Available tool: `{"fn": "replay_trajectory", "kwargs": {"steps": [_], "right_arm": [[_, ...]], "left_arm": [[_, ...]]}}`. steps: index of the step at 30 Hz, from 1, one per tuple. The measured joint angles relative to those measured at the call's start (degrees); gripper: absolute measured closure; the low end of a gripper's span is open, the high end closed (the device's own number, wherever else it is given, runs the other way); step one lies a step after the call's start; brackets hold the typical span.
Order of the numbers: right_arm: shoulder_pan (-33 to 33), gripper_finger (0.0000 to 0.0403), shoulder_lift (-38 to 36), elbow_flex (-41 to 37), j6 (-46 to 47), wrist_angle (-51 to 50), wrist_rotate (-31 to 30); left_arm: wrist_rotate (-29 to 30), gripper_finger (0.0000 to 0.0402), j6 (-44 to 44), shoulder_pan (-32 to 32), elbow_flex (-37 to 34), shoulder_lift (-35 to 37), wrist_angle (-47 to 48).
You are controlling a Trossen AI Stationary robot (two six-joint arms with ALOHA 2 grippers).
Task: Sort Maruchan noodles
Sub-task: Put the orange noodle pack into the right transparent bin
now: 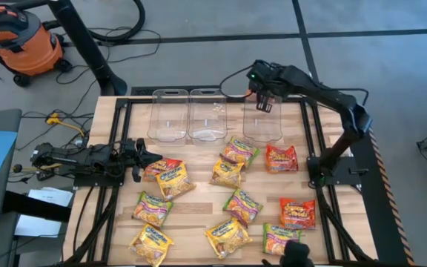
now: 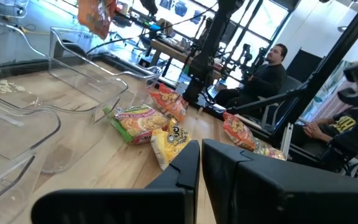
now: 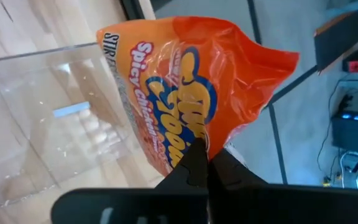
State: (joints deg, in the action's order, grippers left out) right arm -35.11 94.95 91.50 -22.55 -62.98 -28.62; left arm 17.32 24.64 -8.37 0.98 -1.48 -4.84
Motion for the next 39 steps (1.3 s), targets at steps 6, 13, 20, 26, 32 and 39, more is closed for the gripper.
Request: {"fn": "replay_trajectory", "kwargs": {"steps": [6, 13, 20, 26, 32, 39], "right_arm": [[-0.23, 0.0399, 4.89, -0.02, 0.12, 0.04, -0.02], [-0.20, 0.0399, 9.38, 0.00, 0.15, -0.91, -4.57], [-2.02, 0.0399, 11.81, 0.02, 0.15, -1.41, -4.68], [-3.46, 0.0399, 12.33, 0.02, 0.06, 0.74, -4.63], [-4.55, 0.0399, 12.35, 0.02, -0.50, 1.13, -3.78], [-4.80, 0.0398, 12.33, -0.64, -0.45, 1.91, -1.51]], "left_arm": [[0.00, 0.0395, 0.01, 0.00, -0.01, -0.01, 0.00], [-0.02, 0.0395, 0.02, 0.00, -0.01, 0.00, 0.00], [-0.02, 0.0395, 0.02, 0.00, -0.01, -0.02, 0.48], [-0.03, 0.0395, 0.02, -0.02, 0.01, 0.00, 1.27], [-0.03, 0.0395, 0.06, -0.02, 0.00, 0.00, 1.22], [-0.02, 0.0395, 0.13, 0.00, -0.01, 0.00, 1.14]]}}
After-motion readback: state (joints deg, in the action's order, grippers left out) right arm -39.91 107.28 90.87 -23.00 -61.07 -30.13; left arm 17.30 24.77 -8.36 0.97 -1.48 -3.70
